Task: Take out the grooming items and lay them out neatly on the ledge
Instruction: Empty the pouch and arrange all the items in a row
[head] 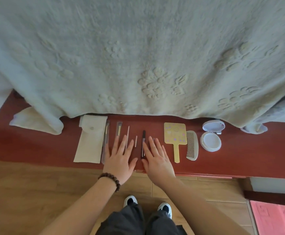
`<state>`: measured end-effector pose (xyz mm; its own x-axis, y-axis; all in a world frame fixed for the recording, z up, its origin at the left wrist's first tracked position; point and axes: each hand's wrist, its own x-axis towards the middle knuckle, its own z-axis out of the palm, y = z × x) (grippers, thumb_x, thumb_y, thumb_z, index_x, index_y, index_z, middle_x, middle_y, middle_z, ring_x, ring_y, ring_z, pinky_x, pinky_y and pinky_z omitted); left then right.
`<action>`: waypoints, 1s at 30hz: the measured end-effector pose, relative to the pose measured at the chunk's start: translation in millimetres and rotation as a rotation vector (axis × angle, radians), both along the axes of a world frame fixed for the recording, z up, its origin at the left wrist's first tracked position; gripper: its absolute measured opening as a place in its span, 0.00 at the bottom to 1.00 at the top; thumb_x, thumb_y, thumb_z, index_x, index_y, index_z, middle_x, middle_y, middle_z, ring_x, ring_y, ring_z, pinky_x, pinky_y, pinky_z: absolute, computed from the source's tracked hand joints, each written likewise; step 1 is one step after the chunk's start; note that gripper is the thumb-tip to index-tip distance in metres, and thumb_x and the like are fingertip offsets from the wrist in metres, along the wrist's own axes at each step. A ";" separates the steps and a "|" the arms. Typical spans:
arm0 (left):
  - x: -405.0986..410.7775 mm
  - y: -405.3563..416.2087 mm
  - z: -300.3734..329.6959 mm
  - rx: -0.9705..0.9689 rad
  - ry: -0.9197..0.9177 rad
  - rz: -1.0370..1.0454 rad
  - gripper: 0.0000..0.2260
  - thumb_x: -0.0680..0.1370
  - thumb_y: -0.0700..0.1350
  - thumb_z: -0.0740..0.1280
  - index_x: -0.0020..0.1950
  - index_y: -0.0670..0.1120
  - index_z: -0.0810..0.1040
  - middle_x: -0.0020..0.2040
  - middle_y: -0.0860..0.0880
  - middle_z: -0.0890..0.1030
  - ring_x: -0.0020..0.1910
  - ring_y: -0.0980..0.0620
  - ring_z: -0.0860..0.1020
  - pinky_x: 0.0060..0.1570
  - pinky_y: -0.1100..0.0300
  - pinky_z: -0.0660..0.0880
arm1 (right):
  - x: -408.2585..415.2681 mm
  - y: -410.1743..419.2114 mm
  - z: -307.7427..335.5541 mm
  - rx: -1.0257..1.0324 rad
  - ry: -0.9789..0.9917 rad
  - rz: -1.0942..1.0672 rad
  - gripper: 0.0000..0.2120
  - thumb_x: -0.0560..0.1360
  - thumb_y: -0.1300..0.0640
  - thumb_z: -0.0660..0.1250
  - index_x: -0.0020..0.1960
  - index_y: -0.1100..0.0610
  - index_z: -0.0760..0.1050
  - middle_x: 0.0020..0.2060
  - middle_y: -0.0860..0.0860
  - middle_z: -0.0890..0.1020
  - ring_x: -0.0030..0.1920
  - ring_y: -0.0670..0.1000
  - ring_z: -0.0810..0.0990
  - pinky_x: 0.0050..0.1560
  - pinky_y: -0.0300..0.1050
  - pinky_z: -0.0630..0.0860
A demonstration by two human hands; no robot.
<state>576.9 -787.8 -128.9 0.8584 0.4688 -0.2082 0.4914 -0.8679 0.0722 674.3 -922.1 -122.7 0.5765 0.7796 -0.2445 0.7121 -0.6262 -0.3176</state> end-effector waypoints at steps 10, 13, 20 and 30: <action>-1.0 -6.4 -11.0 -0.054 0.018 -0.019 0.31 0.76 0.59 0.36 0.75 0.46 0.44 0.78 0.46 0.47 0.76 0.46 0.43 0.73 0.49 0.47 | -6.0 15.5 -8.6 -0.091 -0.070 0.034 0.33 0.75 0.41 0.32 0.77 0.50 0.40 0.77 0.50 0.41 0.74 0.54 0.32 0.73 0.52 0.34; 2.9 -10.6 -10.8 -0.087 0.014 -0.015 0.28 0.78 0.58 0.39 0.74 0.47 0.37 0.77 0.47 0.40 0.75 0.47 0.37 0.73 0.50 0.42 | -5.7 13.8 -6.8 -0.090 -0.075 0.012 0.33 0.74 0.42 0.31 0.77 0.51 0.38 0.76 0.50 0.40 0.74 0.55 0.32 0.72 0.51 0.33; 20.5 -26.7 -6.0 -0.125 0.056 0.022 0.27 0.82 0.53 0.44 0.75 0.46 0.34 0.77 0.47 0.35 0.75 0.47 0.33 0.75 0.48 0.43 | -2.0 10.4 -10.7 -0.090 -0.078 -0.028 0.30 0.74 0.44 0.31 0.74 0.53 0.34 0.77 0.52 0.41 0.74 0.56 0.32 0.73 0.51 0.35; 30.9 -36.4 -1.5 -0.177 0.021 0.052 0.28 0.82 0.52 0.46 0.76 0.47 0.36 0.77 0.47 0.35 0.75 0.47 0.33 0.75 0.49 0.41 | 12.9 3.8 -10.5 -0.106 -0.072 0.026 0.28 0.79 0.46 0.38 0.76 0.51 0.35 0.76 0.51 0.39 0.75 0.54 0.31 0.75 0.51 0.37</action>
<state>607.8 -824.2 -130.4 0.8283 0.4671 -0.3093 0.5387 -0.8156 0.2111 687.2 -918.3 -133.2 0.5751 0.7667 -0.2854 0.7473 -0.6343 -0.1982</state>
